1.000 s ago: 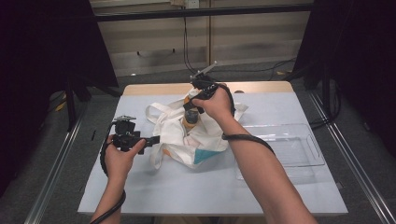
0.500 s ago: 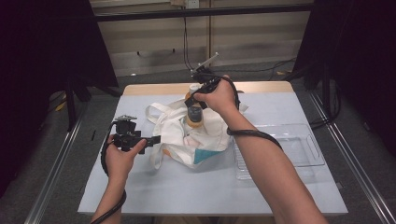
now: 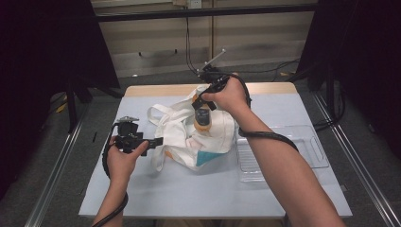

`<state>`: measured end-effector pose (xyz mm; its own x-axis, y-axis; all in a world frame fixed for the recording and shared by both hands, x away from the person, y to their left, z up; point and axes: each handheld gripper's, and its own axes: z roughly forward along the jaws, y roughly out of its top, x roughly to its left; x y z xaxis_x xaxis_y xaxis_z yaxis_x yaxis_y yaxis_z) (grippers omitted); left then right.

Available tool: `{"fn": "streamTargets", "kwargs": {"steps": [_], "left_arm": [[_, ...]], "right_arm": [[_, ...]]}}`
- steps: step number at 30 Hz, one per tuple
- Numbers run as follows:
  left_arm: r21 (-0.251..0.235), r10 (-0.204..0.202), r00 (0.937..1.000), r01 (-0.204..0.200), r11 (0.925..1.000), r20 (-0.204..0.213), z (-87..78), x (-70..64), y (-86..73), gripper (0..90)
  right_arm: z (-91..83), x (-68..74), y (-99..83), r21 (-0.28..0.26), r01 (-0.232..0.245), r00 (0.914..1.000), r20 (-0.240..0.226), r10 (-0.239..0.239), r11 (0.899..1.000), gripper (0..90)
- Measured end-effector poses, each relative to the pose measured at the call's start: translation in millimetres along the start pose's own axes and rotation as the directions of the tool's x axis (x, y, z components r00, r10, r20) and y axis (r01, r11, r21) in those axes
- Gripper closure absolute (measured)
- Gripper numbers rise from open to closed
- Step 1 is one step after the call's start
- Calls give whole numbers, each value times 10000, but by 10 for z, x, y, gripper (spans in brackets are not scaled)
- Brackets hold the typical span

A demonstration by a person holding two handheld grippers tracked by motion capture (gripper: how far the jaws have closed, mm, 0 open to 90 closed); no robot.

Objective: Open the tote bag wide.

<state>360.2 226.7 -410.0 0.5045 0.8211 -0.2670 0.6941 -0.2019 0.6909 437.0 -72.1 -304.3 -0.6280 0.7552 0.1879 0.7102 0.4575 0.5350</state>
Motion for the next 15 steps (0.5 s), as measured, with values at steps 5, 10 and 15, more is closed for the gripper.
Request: {"fn": "streamTargets", "kwargs": {"steps": [5, 10, 15], "left_arm": [[-47, -18, 10000, 18, 10000, 5, 9, -9, -11, 45], [-48, 92, 10000, -92, 9999, -13, 1, -11, -5, 41], [-34, 69, 10000, -69, 10000, -20, 5, -11, -8, 42]], "right_arm": [[-51, -11, -19, 13, -19, 10000, 37, 19, 10000, 307], [-86, -34, -61, 204, -98, 10000, -8, 98, 9997, 307], [-146, -64, -87, 276, -119, 9999, 81, 117, 9995, 307]]}}
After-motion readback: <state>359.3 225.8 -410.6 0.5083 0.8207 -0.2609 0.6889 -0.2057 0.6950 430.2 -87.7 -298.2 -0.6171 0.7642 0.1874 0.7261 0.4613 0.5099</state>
